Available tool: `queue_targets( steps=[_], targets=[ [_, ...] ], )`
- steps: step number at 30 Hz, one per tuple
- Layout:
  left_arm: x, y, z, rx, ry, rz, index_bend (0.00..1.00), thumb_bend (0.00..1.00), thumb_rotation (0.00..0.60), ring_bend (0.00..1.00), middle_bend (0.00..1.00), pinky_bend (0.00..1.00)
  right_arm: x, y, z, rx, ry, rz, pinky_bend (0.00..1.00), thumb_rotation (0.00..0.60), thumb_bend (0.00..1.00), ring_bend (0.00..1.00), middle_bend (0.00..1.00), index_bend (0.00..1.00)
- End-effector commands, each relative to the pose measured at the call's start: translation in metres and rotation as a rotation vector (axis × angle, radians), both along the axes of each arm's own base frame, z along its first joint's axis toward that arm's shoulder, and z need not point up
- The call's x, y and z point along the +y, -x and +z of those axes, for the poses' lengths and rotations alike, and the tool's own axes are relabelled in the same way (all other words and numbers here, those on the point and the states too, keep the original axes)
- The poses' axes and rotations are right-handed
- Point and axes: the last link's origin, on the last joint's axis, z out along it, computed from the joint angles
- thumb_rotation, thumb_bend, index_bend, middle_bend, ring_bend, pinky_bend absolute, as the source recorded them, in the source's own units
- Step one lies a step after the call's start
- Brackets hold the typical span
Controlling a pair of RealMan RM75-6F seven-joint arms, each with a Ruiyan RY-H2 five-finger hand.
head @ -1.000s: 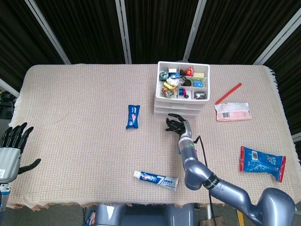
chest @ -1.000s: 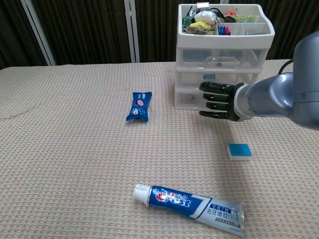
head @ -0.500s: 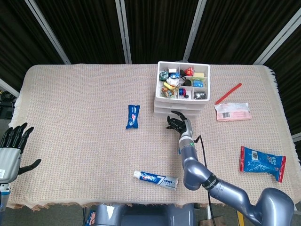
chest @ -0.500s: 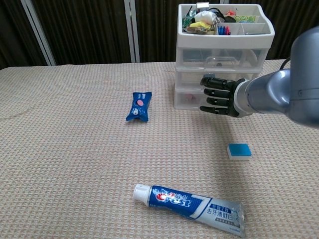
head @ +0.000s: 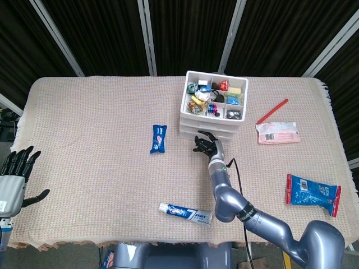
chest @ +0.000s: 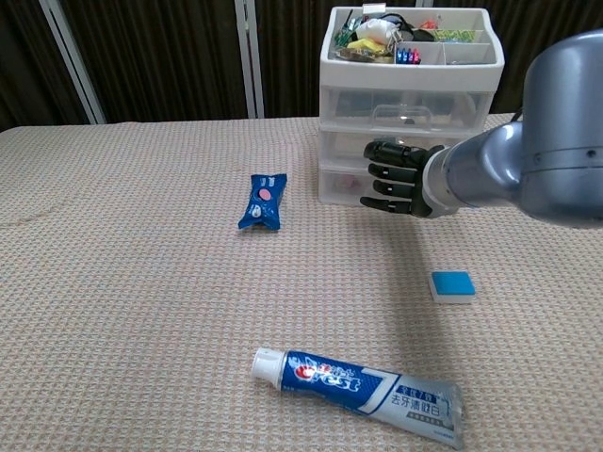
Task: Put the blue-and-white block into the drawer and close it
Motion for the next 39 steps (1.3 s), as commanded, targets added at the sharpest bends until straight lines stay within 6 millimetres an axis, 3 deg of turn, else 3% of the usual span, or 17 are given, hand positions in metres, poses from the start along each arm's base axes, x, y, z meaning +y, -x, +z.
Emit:
queue_targets(
  steps=[1,22,32,39],
  targets=[
    [0.0,0.0,0.0,-0.001,0.0,0.001,0.08,0.18,0.6,0.0,0.0,0.0,0.001,0.0,0.0,-0.001,-0.003,-0.002,0.51,0.6,0.37,0.72,0.73,0.37],
    [-0.001,0.0,0.0,0.003,0.001,-0.002,0.08,0.18,0.6,0.0,0.0,0.0,0.039,-0.001,0.0,-0.034,-0.079,0.035,0.5,0.6,0.37,0.72,0.73,0.38],
    [-0.002,0.0,0.0,0.008,-0.009,-0.004,0.08,0.18,0.6,0.0,0.0,0.0,0.066,0.0,0.011,-0.001,-0.124,0.097,0.5,0.6,0.37,0.72,0.73,0.21],
    [-0.003,0.0,0.001,0.012,-0.016,-0.008,0.08,0.18,0.6,0.0,0.0,0.0,0.091,0.003,0.024,0.037,-0.15,0.137,0.5,0.6,0.37,0.72,0.73,0.2]
  ],
)
